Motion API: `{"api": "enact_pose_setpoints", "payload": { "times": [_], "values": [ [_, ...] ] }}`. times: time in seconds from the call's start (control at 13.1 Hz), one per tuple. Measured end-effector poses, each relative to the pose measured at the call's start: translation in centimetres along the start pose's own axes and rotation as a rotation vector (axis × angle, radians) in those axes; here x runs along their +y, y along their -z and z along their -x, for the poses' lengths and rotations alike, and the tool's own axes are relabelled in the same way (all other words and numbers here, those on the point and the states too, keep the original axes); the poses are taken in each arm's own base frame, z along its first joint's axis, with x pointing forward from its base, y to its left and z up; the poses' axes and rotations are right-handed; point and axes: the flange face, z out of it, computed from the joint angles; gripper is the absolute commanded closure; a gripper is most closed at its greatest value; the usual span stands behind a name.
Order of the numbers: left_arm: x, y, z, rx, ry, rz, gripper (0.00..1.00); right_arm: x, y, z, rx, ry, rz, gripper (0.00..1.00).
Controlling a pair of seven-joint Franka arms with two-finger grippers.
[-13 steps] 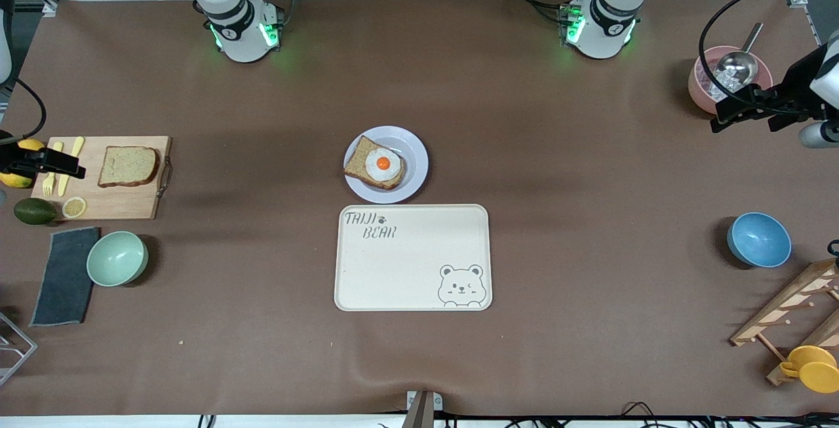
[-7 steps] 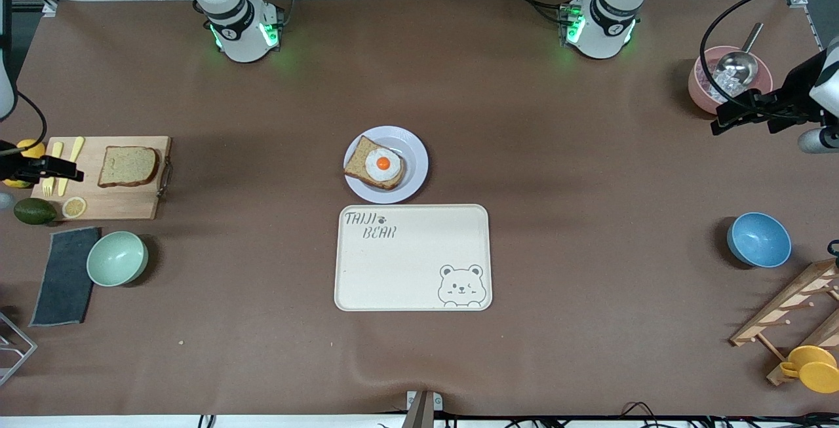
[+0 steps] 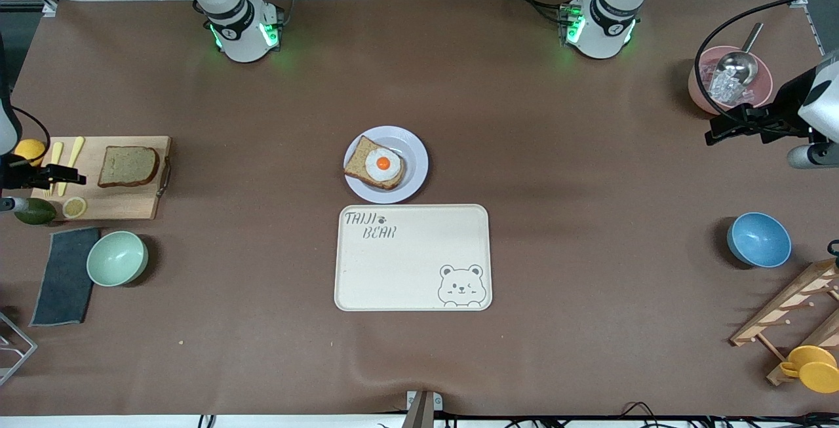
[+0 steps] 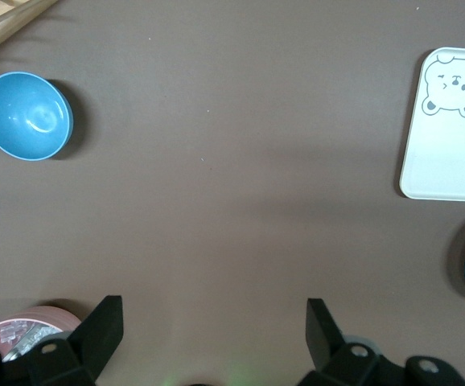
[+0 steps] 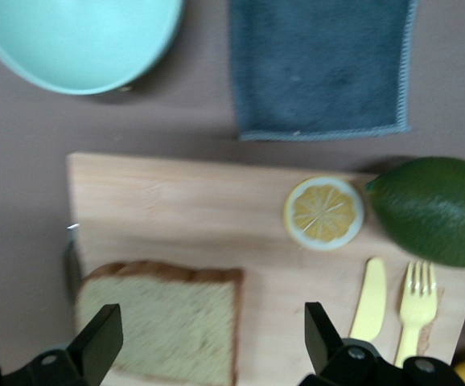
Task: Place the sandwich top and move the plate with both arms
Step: 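Reach the right gripper down to the bread slice on the cutting board, then grasp the bread slice with the right gripper while the left gripper moves inward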
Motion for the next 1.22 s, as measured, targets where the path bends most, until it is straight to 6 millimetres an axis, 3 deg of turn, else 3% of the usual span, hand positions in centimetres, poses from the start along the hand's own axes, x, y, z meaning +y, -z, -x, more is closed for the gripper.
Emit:
{"api": "enact_pose_setpoints", "payload": {
  "times": [0.3, 0.91, 1.22],
  "values": [
    [0.0, -0.3, -0.3, -0.002, 0.0, 0.0, 0.0, 2.2, -4.3, 1.0, -0.024, -0.018, -0.029, 0.0],
    [-0.1, -1.0, -0.3, -0.015, 0.001, -0.001, 0.0, 0.6, -7.2, 2.6, -0.124, -0.017, -0.113, 0.0],
    [0.3, -1.1, -0.4, -0.015, -0.006, -0.001, 0.0, 0.8, -8.3, 3.8, -0.144, -0.033, -0.133, 0.0]
  ]
}}
